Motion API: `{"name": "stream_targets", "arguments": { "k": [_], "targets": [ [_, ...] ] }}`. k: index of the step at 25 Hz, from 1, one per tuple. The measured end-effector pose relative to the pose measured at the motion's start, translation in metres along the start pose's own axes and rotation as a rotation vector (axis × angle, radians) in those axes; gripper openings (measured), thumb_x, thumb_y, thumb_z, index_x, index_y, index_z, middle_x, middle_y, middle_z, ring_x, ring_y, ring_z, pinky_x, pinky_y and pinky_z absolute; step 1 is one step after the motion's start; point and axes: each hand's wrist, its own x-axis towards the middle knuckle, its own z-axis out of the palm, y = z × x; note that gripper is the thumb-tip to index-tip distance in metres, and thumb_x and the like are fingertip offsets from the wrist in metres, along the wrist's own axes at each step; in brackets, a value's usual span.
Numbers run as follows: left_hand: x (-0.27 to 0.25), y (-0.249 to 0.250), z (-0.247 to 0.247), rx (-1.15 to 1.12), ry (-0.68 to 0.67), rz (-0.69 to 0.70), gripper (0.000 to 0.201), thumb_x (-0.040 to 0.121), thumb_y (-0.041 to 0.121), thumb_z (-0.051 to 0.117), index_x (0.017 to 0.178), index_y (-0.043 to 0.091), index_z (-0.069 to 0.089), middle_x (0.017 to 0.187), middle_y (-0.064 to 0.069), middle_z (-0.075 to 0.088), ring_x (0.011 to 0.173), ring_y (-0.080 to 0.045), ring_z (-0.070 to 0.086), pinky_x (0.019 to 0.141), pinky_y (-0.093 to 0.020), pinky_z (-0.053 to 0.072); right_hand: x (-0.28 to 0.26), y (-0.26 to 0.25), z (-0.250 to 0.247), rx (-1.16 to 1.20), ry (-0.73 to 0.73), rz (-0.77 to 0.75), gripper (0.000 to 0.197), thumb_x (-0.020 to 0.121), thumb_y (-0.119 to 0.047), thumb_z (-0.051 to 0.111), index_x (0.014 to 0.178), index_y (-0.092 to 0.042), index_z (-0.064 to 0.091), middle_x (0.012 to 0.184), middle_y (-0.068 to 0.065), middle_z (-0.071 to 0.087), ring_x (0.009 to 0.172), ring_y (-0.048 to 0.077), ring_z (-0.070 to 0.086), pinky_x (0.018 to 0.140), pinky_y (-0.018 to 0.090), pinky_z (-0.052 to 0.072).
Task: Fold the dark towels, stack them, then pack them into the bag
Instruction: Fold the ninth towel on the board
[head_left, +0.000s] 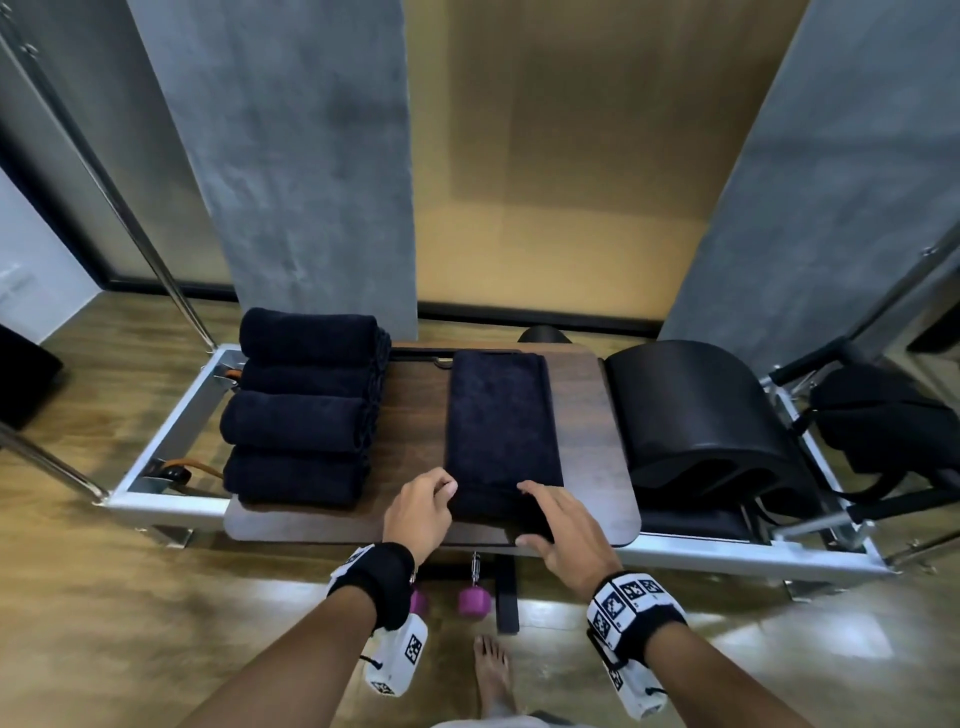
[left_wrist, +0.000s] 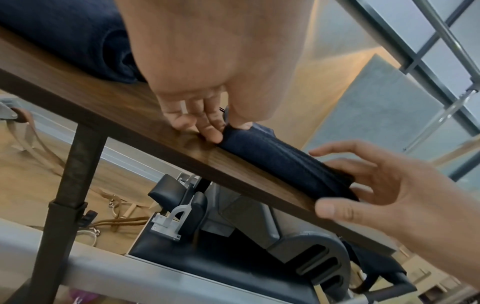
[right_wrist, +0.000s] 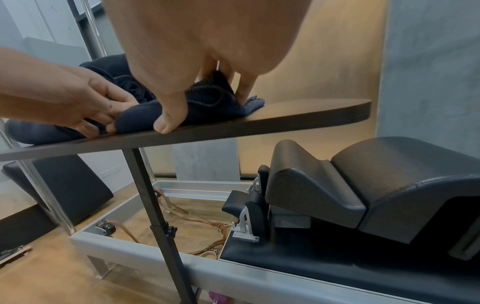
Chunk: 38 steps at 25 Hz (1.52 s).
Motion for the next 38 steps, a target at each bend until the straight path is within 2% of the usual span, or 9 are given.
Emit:
{"name": "stream_targets", "arguments": {
  "k": [5, 10, 15, 20, 24, 28, 31, 33, 38],
  "targets": [
    [0.002, 0.005, 0.002, 0.074, 0.018, -0.004, 0.016, 0.111, 0.037, 0.046, 0.107, 0.028, 0.059, 0.097, 0.010, 0.068, 0.098, -0.027, 0.067, 0.074, -0.038, 0.045, 0.007, -0.003, -0.001, -0.201, 0.156, -0.186, 0.026, 0.090, -0.014, 0.077, 0.115, -0.014, 0.073, 0.116, -0.001, 0.069, 0.105, 0.020, 0.067, 0.086, 0.031, 0.058],
    [0.003, 0.004, 0.000, -0.008, 0.039, 0.051, 0.006, 0.107, 0.039, 0.053, 0.107, 0.035, 0.048, 0.083, 0.015, 0.062, 0.081, -0.018, 0.060, 0.067, -0.037, 0.041, 0.019, -0.009, -0.007, -0.290, 0.142, -0.096, 0.028, 0.077, -0.002, 0.074, 0.096, -0.022, 0.079, 0.103, -0.009, 0.067, 0.103, 0.019, 0.061, 0.083, 0.036, 0.048],
    [-0.001, 0.004, 0.002, 0.093, 0.127, 0.325, 0.025, 0.104, 0.043, 0.062, 0.119, 0.025, 0.072, 0.114, 0.010, 0.056, 0.111, -0.013, 0.053, 0.084, -0.035, 0.050, 0.057, -0.007, -0.022, -0.126, -0.050, 0.148, 0.029, 0.086, 0.002, 0.056, 0.094, -0.018, 0.076, 0.097, 0.004, 0.075, 0.101, 0.028, 0.063, 0.085, 0.038, 0.049],
    [0.003, 0.013, 0.002, 0.288, 0.015, 0.522, 0.033, 0.101, 0.048, 0.062, 0.129, 0.031, 0.063, 0.126, 0.017, 0.057, 0.122, -0.009, 0.050, 0.096, -0.032, 0.040, 0.073, -0.006, -0.029, -0.104, -0.106, 0.221, 0.026, 0.090, -0.001, 0.058, 0.103, -0.023, 0.067, 0.095, 0.006, 0.073, 0.098, 0.028, 0.064, 0.082, 0.037, 0.051],
    [0.015, 0.020, 0.004, 0.307, -0.031, 0.422, 0.019, 0.105, 0.033, 0.060, 0.116, 0.030, 0.075, 0.114, 0.017, 0.066, 0.114, -0.010, 0.054, 0.095, -0.033, 0.036, 0.073, -0.011, -0.034, -0.110, -0.060, 0.162, 0.031, 0.088, 0.000, 0.062, 0.104, -0.023, 0.048, 0.084, -0.001, 0.066, 0.083, 0.025, 0.062, 0.077, 0.038, 0.051],
    [0.041, 0.033, 0.009, 0.367, -0.067, 0.263, 0.024, 0.104, 0.019, 0.053, 0.102, 0.027, 0.076, 0.102, 0.009, 0.064, 0.110, -0.017, 0.054, 0.083, -0.035, 0.029, 0.052, -0.015, -0.027, -0.325, 0.136, -0.053, 0.026, 0.086, -0.009, 0.064, 0.109, -0.021, 0.061, 0.103, -0.002, 0.061, 0.093, 0.021, 0.059, 0.086, 0.036, 0.047],
    [0.052, 0.043, 0.009, 0.442, -0.112, 0.189, 0.019, 0.097, 0.014, 0.052, 0.085, 0.025, 0.062, 0.098, 0.006, 0.062, 0.110, -0.023, 0.055, 0.080, -0.038, 0.027, 0.039, -0.007, -0.019, -0.386, 0.131, -0.243, 0.026, 0.092, -0.033, 0.068, 0.115, -0.020, 0.068, 0.112, -0.003, 0.063, 0.101, 0.019, 0.060, 0.091, 0.039, 0.050],
    [0.054, 0.046, 0.011, 0.429, -0.130, 0.158, 0.019, 0.097, 0.014, 0.050, 0.083, 0.026, 0.054, 0.099, 0.005, 0.062, 0.109, -0.025, 0.056, 0.080, -0.040, 0.030, 0.044, -0.003, -0.021, -0.398, 0.092, -0.220, 0.028, 0.087, -0.025, 0.075, 0.114, -0.019, 0.069, 0.109, -0.003, 0.067, 0.099, 0.019, 0.063, 0.090, 0.038, 0.051],
    [0.042, 0.036, 0.011, 0.240, -0.019, 0.276, 0.031, 0.110, 0.043, 0.044, 0.137, 0.031, 0.053, 0.134, 0.009, 0.053, 0.130, -0.015, 0.046, 0.102, -0.043, 0.039, 0.076, -0.007, -0.036, -0.360, -0.086, -0.059, 0.040, 0.086, -0.004, 0.058, 0.122, -0.020, 0.060, 0.112, -0.001, 0.067, 0.106, 0.023, 0.061, 0.097, 0.035, 0.042]
  ]
}}
